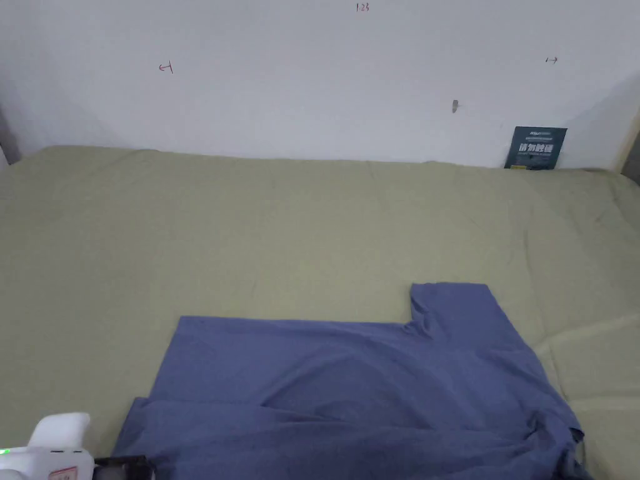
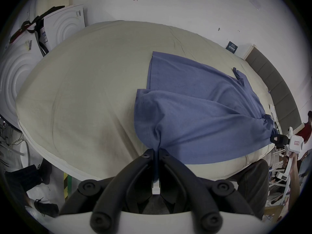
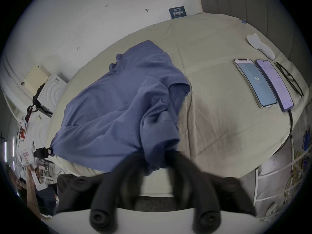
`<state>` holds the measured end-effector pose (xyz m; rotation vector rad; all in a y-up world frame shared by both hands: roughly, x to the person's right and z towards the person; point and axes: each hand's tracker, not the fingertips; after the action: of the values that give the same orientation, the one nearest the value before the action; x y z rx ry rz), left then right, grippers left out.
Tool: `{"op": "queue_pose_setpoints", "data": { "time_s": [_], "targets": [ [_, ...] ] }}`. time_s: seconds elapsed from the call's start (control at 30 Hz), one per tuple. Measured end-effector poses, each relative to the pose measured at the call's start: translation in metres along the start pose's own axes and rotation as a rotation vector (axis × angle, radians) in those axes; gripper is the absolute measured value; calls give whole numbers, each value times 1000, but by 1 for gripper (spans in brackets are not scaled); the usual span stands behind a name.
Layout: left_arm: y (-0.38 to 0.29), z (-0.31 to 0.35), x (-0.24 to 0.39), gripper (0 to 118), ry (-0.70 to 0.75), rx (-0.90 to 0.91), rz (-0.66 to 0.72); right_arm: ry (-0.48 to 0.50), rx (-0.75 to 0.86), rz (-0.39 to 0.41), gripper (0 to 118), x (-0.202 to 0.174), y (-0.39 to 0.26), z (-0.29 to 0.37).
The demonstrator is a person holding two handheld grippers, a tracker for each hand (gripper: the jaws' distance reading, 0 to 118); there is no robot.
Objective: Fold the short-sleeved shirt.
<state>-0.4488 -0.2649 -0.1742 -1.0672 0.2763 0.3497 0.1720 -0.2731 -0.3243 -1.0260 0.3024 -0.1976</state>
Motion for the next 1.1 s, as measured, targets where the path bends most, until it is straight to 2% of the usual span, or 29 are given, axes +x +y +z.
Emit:
{"op": "queue_pose_setpoints", "data": {
  "time_s": [0.03, 0.1, 0.2, 0.23, 0.27, 0.3, 0.33, 0.37, 0.43, 0.53, 0.63, 0.7, 0.73, 0.77, 0.8, 0.83, 1.03, 1.1],
  "targets": [
    [3, 0, 2, 114, -25, 114, -21, -3, 12, 20, 116, 1, 0, 10],
    [4, -2, -7, 114, 41, 56, -29, -35, 10, 33, 116, 12, -2, 7],
    [34, 24, -3, 114, 53, 153, -8, -62, 59, 57, 115, 16, 17, 10],
    [44, 25, -1, 113, 36, 183, 10, -46, 102, 66, 112, -19, 29, 37],
    [55, 25, 1, 107, 11, 208, 22, -43, 117, 71, 104, -26, 40, 39],
    [62, 37, 6, 90, -16, 227, 17, -30, 141, 72, 84, -34, 50, 40],
    [73, 33, 11, 49, -12, 222, 1, -25, 142, 78, 48, -37, 61, 35],
    [82, 25, 17, 0, -6, 235, -2, -39, 151, 93, 0, -39, 72, 27],
    [104, 31, 30, 0, 23, 244, -1, -39, 167, 96, 0, -45, 94, 18],
    [139, 18, 41, 0, -27, 205, 14, -33, 158, 137, 0, -56, 121, -3],
    [177, -26, 34, 0, -9, 180, 9, -75, 145, 193, 0, -70, 143, -24],
    [195, -50, 41, 0, -19, 146, 5, -81, 128, 203, 0, -72, 155, -38],
    [202, -62, 43, 5, -6, 123, -5, -88, 123, 204, 0, -72, 160, -46],
    [210, -74, 44, 49, 17, 98, -15, -86, 107, 194, 0, -62, 169, -60],
    [217, -86, 45, 98, 28, 72, -23, -85, 88, 195, 0, -59, 175, -67],
    [223, -104, 51, 118, 64, 35, -27, -91, 78, 192, 0, -56, 179, -74],
    [242, -144, 64, 116, 56, 22, -34, -124, 38, 197, 0, -38, 189, -101],
    [243, -152, 71, 110, 116, 4, -85, -132, 32, 181, 0, -31, 193, -107]
  ]
}}
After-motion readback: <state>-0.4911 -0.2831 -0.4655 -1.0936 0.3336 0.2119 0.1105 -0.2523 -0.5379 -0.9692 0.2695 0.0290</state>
